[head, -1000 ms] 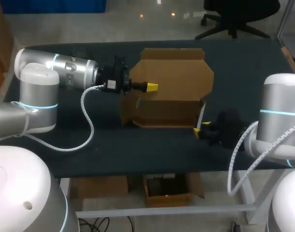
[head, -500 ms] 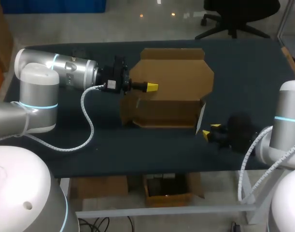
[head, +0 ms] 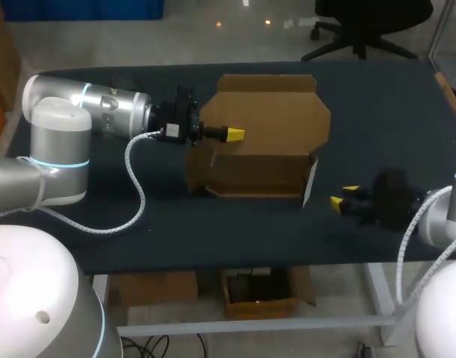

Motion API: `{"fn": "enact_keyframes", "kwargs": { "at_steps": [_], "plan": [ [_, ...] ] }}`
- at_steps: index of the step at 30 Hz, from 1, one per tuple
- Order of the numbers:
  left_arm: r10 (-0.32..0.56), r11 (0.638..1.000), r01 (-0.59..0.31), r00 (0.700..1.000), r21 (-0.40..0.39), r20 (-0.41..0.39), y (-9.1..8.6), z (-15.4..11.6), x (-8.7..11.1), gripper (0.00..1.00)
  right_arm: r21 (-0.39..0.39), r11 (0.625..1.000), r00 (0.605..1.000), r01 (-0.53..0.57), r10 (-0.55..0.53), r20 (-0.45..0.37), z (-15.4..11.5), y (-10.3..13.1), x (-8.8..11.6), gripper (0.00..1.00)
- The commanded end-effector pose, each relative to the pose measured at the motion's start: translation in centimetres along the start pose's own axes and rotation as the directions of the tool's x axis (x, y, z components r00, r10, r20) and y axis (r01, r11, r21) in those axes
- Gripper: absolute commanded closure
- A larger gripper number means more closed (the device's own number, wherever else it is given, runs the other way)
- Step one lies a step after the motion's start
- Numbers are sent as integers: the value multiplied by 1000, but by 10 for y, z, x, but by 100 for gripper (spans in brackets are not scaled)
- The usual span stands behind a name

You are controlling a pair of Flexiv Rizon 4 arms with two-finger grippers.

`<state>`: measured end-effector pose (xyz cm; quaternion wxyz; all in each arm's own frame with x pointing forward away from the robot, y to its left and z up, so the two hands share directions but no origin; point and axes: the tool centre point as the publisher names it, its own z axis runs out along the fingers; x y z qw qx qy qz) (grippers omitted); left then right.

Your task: Assemble the packaging by folding the flat box into shape, placing the metal phone stand inside, and closing the box properly

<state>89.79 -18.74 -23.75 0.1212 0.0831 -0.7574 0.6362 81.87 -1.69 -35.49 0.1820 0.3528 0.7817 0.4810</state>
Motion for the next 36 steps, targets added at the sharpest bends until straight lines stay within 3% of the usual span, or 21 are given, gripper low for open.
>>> {"fn": "enact_keyframes", "kwargs": {
  "at_steps": [1, 8, 18, 29, 36],
  "plan": [
    [0, 1000, 0, 1000, -1, -2, 2, 0, -1, 100, 34, 999, 988, 30, -24, -152, -1, 3, -8, 60],
    [0, 1000, 0, 1000, -1, -2, 2, 0, -1, 100, 44, 994, 967, 104, -90, -237, 7, 5, -18, 53],
    [0, 1000, 0, 1000, -1, -2, 2, 0, -1, 100, 40, 985, 934, 170, -148, -326, 24, 8, -34, 53],
    [0, 1000, 0, 1000, -1, -2, 2, 0, -1, 100, 40, 964, 894, 262, -227, -386, 46, 16, -33, 50],
    [0, 1000, 0, 1000, -1, -2, 2, 0, -1, 100, 11, 964, 881, 264, -237, -410, 60, 17, -33, 49]
  ]
}}
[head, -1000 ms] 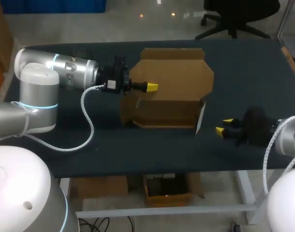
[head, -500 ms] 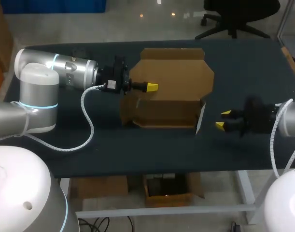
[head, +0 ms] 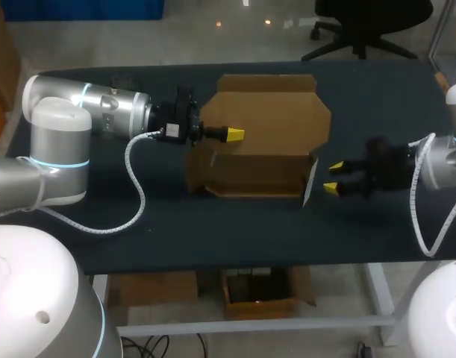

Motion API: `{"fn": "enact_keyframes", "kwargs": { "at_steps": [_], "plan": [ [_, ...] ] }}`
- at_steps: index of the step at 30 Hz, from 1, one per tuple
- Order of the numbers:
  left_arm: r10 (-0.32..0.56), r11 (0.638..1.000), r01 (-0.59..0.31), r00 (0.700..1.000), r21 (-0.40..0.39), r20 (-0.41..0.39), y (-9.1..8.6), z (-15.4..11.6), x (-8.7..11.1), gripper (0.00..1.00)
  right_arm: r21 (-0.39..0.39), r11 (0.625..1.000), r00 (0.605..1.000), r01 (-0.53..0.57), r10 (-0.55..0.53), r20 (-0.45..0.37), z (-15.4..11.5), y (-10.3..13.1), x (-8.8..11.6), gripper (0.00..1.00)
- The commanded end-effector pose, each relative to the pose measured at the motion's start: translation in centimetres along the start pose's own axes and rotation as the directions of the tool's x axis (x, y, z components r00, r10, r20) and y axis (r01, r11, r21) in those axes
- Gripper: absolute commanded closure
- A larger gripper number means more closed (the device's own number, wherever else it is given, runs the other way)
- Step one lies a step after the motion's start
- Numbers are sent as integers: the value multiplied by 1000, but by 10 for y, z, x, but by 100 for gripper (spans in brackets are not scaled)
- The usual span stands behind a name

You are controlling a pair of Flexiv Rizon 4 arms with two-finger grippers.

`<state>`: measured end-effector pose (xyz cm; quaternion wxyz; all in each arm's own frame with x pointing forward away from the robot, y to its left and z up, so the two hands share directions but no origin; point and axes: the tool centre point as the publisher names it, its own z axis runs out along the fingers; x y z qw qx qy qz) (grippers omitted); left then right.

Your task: Assemble the packaging by folding the flat box into shape, placing the metal phone stand inside, and closing the box properly

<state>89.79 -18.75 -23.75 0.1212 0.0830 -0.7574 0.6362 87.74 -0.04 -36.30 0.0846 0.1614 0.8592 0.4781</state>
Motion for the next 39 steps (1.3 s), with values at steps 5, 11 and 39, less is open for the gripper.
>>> {"fn": "enact_keyframes", "kwargs": {
  "at_steps": [5, 11, 39],
  "plan": [
    [0, 1000, 0, 1000, -1, -1, 2, 0, -1, 100, -19, 1000, 998, 2, -4, -55, 14, -4, -7, 49],
    [0, 1000, 0, 1000, -1, -1, 2, 0, -1, 100, -27, 1000, 998, 5, -6, -64, 17, -3, -6, 49],
    [0, 1000, 0, 1000, -1, -1, 2, 0, -1, 100, -62, 998, 995, 9, -15, -97, 43, 15, 6, 51]
  ]
}}
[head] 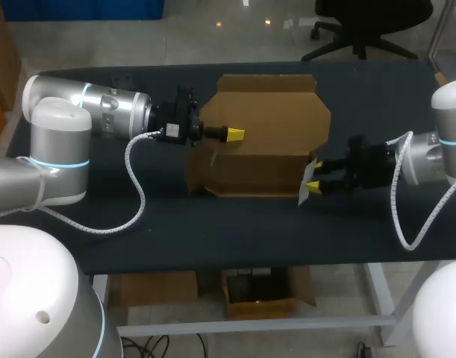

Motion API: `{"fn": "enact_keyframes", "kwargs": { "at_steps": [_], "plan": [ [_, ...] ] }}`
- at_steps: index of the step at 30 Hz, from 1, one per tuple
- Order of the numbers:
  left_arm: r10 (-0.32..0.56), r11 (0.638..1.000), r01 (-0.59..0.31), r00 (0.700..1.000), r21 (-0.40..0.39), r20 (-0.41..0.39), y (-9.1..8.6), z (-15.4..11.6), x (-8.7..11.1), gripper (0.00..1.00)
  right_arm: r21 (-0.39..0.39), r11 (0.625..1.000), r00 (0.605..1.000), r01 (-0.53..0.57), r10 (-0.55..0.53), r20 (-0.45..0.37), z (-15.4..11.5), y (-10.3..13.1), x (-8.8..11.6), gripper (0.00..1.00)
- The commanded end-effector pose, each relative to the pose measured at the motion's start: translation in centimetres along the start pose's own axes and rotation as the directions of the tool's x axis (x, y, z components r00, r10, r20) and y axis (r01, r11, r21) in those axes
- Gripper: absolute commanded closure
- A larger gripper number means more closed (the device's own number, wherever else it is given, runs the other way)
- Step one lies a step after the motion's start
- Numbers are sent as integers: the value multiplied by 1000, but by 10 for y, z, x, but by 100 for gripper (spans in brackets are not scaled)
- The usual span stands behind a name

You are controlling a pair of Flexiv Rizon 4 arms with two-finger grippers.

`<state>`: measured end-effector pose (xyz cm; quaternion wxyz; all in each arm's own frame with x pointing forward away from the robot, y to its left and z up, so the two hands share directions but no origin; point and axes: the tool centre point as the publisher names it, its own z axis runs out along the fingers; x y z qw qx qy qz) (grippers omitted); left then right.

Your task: Assemble the packaging by folding the flat box into shape, placing the metal phone stand inside, and closing the box properly

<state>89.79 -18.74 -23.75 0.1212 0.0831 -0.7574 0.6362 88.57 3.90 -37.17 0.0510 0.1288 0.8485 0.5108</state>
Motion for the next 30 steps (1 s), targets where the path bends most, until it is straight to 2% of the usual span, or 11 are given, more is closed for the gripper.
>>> {"fn": "enact_keyframes", "kwargs": {
  "at_steps": [1, 15, 30],
  "plan": [
    [0, 1000, 0, 1000, -1, -2, 2, 0, -1, 100, -1, 1000, 1000, -4, 4, 1, 5, 1, 0, 51],
    [0, 1000, 0, 1000, -1, -2, 2, 0, -1, 100, -11, 999, 999, -31, 31, 27, 13, 7, 6, 49],
    [0, 1000, 0, 1000, -1, -2, 2, 0, -1, 100, -27, 994, 988, -105, 108, 114, 17, 4, 4, 48]
  ]
}}
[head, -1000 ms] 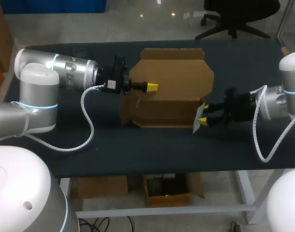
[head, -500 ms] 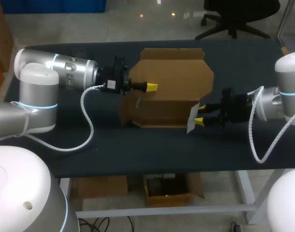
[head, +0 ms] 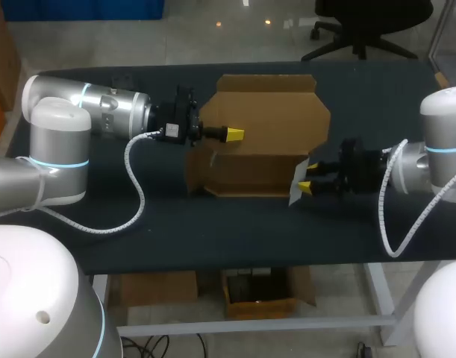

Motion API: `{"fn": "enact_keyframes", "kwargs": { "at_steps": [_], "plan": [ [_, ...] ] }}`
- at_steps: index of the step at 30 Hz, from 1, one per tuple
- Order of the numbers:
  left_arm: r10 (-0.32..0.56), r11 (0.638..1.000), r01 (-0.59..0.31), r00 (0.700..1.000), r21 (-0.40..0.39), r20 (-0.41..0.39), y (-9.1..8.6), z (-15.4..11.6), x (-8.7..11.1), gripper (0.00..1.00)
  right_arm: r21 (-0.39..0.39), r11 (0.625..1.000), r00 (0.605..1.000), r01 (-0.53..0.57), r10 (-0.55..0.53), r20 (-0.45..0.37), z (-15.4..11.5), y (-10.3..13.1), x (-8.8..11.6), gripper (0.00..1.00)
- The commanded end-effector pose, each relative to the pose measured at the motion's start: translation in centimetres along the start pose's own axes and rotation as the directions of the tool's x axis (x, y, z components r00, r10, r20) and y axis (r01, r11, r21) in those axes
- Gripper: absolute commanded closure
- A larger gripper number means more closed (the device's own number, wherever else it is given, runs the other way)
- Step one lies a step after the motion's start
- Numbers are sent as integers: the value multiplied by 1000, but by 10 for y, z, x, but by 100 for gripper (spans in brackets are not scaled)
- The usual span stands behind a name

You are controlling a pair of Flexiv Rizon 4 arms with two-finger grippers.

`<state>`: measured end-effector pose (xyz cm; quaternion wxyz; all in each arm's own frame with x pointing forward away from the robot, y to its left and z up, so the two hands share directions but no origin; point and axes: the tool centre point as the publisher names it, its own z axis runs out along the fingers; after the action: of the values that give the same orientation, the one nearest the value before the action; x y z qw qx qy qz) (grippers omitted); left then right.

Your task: Assemble the packaging by folding the flat box into shape, placing the metal phone stand inside, and closing the box properly

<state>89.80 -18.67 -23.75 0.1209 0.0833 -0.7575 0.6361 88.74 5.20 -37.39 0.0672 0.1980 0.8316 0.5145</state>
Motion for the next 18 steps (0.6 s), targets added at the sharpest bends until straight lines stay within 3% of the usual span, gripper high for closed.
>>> {"fn": "enact_keyframes", "kwargs": {
  "at_steps": [1, 18],
  "plan": [
    [0, 1000, 0, 1000, -1, -2, 2, 1, -1, 100, -3, 1000, 1000, -6, 6, 21, 4, 0, 2, 47],
    [0, 1000, 0, 1000, -1, -2, 2, 1, -1, 100, -1, 996, 970, -85, 83, 227, 12, 4, 2, 47]
  ]
}}
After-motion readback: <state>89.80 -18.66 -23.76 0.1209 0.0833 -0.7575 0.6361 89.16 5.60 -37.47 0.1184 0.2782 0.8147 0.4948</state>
